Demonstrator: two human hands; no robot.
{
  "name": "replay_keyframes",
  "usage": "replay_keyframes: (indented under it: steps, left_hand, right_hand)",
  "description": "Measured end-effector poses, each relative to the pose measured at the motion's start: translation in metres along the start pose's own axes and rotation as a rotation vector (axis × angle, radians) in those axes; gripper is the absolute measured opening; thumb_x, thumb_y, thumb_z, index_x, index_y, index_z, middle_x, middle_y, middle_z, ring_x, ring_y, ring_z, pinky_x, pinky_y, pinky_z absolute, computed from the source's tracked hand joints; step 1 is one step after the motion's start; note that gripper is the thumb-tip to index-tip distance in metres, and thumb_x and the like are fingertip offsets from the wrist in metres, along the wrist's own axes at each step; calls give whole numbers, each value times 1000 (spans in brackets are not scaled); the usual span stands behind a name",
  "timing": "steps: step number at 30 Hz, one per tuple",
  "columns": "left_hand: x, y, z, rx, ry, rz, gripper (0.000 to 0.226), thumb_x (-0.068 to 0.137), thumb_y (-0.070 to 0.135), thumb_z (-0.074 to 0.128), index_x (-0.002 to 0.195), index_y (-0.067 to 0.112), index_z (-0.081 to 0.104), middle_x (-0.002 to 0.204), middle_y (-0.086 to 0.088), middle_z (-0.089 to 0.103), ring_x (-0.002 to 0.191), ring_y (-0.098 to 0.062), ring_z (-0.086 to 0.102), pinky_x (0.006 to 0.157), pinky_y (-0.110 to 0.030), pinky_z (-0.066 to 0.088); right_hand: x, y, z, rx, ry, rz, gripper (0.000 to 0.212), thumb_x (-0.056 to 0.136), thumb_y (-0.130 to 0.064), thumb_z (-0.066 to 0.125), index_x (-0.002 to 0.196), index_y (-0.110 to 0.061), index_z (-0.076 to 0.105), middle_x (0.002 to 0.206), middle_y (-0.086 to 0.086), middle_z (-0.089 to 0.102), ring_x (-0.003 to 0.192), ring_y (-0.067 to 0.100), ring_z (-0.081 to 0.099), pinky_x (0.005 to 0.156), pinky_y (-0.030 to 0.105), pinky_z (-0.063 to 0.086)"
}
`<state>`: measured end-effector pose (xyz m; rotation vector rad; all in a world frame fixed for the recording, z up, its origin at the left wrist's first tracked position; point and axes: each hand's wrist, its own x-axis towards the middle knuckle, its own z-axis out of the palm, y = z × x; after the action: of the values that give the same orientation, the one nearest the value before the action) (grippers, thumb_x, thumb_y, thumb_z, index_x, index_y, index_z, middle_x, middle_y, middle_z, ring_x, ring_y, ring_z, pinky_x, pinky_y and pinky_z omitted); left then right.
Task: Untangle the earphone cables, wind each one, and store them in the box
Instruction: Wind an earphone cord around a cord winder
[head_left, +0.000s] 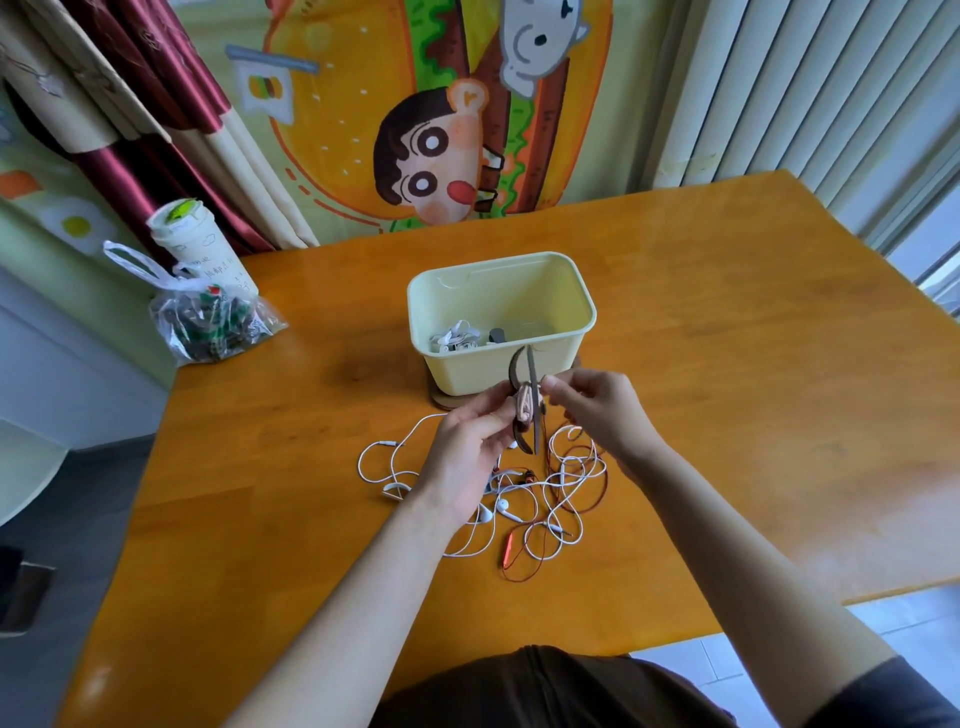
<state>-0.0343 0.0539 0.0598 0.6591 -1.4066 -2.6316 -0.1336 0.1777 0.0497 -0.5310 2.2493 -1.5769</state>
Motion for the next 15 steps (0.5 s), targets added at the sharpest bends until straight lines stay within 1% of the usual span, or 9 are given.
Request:
replay_keyframes:
  steps: [2, 3, 5, 7, 10, 15]
  left_hand:
    - [3, -1, -1, -94, 34, -22, 23, 84, 6, 57, 103, 9, 70, 108, -13, 68, 106, -26, 55, 104, -41, 36]
    - [5, -2, -1, -122, 57, -27, 22, 87, 4, 55, 104, 7, 68, 108, -14, 67, 108, -27, 54, 105, -41, 35]
    - [7, -3, -2, -160, 99, -33, 22, 93, 2, 48, 103, 7, 67, 104, -12, 67, 106, -25, 56, 103, -36, 39]
    - [8, -4, -1, -200, 121, -41, 22, 95, 2, 46, 102, 8, 66, 100, -11, 67, 101, -22, 58, 103, -34, 40]
    - [11, -5, -2, -256, 161, -61, 21, 96, 3, 45, 101, 6, 65, 97, -9, 66, 96, -18, 59, 102, -32, 41]
    - [18, -9, -7, -241, 237, -70, 20, 97, 4, 44, 102, 8, 63, 94, -9, 63, 87, -17, 58, 103, -33, 41]
  right_hand:
    - [-6, 2, 7, 39, -23, 25, 27, 92, -25, 59, 69, -13, 65, 56, -4, 53, 49, 6, 42, 51, 20, 36]
    - [-10, 3, 11, 55, -34, 40, 27, 93, -24, 57, 68, -16, 65, 56, -7, 54, 48, 4, 43, 50, 18, 37]
    - [-16, 5, 20, 84, -47, 75, 28, 95, -23, 54, 68, -21, 62, 57, -10, 55, 48, 3, 45, 50, 17, 39]
    - [-21, 8, 27, 102, -53, 113, 29, 96, -23, 52, 70, -17, 63, 60, -6, 57, 51, 8, 46, 51, 20, 39]
    - [-28, 13, 35, 111, -74, 151, 27, 97, -23, 50, 83, -6, 66, 67, 0, 60, 53, 9, 48, 48, 15, 38]
    - [-34, 14, 43, 99, -56, 137, 27, 97, -24, 49, 84, -9, 68, 65, -4, 60, 52, 5, 50, 50, 16, 39]
